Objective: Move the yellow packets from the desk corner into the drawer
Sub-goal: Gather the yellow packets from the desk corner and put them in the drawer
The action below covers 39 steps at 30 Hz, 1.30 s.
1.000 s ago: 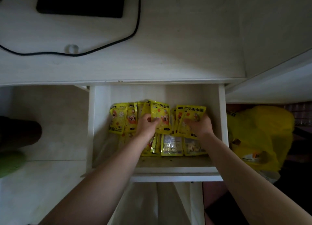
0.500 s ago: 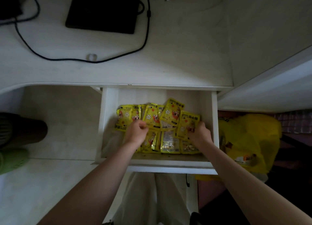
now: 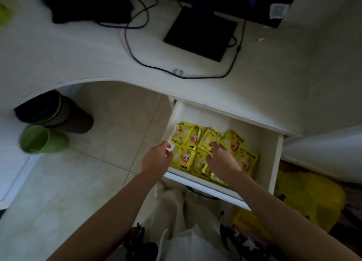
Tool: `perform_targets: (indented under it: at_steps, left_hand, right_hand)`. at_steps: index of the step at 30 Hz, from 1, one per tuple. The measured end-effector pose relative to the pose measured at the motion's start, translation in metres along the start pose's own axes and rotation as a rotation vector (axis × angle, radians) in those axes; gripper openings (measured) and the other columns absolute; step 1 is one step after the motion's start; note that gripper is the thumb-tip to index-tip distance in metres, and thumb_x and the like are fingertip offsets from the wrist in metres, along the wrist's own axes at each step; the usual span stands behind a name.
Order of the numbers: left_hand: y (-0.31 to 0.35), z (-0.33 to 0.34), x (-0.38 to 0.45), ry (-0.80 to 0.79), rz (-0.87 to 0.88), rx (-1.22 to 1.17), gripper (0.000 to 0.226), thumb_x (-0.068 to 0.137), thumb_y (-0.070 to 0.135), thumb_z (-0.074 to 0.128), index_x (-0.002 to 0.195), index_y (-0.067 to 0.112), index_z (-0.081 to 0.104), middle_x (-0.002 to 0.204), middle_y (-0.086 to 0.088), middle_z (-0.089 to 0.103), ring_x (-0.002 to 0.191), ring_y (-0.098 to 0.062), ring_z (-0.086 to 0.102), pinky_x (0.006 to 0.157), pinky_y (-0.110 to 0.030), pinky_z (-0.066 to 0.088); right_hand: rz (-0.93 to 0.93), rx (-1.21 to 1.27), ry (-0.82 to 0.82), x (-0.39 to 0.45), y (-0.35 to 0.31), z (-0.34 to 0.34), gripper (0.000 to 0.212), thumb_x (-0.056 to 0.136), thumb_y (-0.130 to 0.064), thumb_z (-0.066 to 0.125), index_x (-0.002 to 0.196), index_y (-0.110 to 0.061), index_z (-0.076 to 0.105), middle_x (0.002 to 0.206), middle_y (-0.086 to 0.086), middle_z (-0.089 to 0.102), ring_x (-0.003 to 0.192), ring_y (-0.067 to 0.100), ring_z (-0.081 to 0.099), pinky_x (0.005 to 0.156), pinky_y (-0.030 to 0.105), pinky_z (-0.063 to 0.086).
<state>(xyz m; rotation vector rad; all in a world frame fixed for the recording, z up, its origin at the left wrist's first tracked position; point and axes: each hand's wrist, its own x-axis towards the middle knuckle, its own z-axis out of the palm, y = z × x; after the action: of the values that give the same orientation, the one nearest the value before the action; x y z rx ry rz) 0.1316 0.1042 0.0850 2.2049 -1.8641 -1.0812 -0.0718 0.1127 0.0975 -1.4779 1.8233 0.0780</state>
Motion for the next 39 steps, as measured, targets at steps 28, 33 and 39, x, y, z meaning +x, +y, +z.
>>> perform_targets:
  at_steps: [28,33,39]
  left_hand:
    - [-0.311,-0.238,-0.019,0.351,-0.281,0.065,0.03,0.096,0.03,0.043,0.123,0.021,0.055,0.112,0.003,0.067,0.104,-0.019,0.058,0.079,-0.033,0.051]
    - [-0.333,-0.29,0.021,0.421,-0.314,0.049,0.028,0.095,0.031,0.045,0.12,0.022,0.056,0.109,0.004,0.067,0.102,-0.018,0.058,0.077,-0.032,0.05]
    - [-0.345,-0.353,0.083,0.499,-0.337,-0.013,0.026,0.094,0.028,0.048,0.117,0.02,0.058,0.11,0.0,0.067,0.101,-0.022,0.061,0.08,-0.034,0.052]
  right_hand:
    - [-0.646,-0.505,-0.157,0.056,-0.418,0.136,0.026,0.094,-0.017,0.041,0.116,-0.004,0.048,0.114,0.018,0.058,0.103,0.034,0.057,0.079,0.037,0.044]
    - [-0.683,-0.463,-0.114,0.098,-0.484,0.126,0.027,0.094,-0.019,0.043,0.116,-0.006,0.051,0.109,0.018,0.062,0.099,0.036,0.06,0.074,0.035,0.043]
    - [-0.753,-0.389,-0.109,0.154,-0.564,0.098,0.032,0.096,-0.019,0.046,0.126,-0.009,0.049,0.12,0.012,0.061,0.111,0.03,0.058,0.089,0.037,0.048]
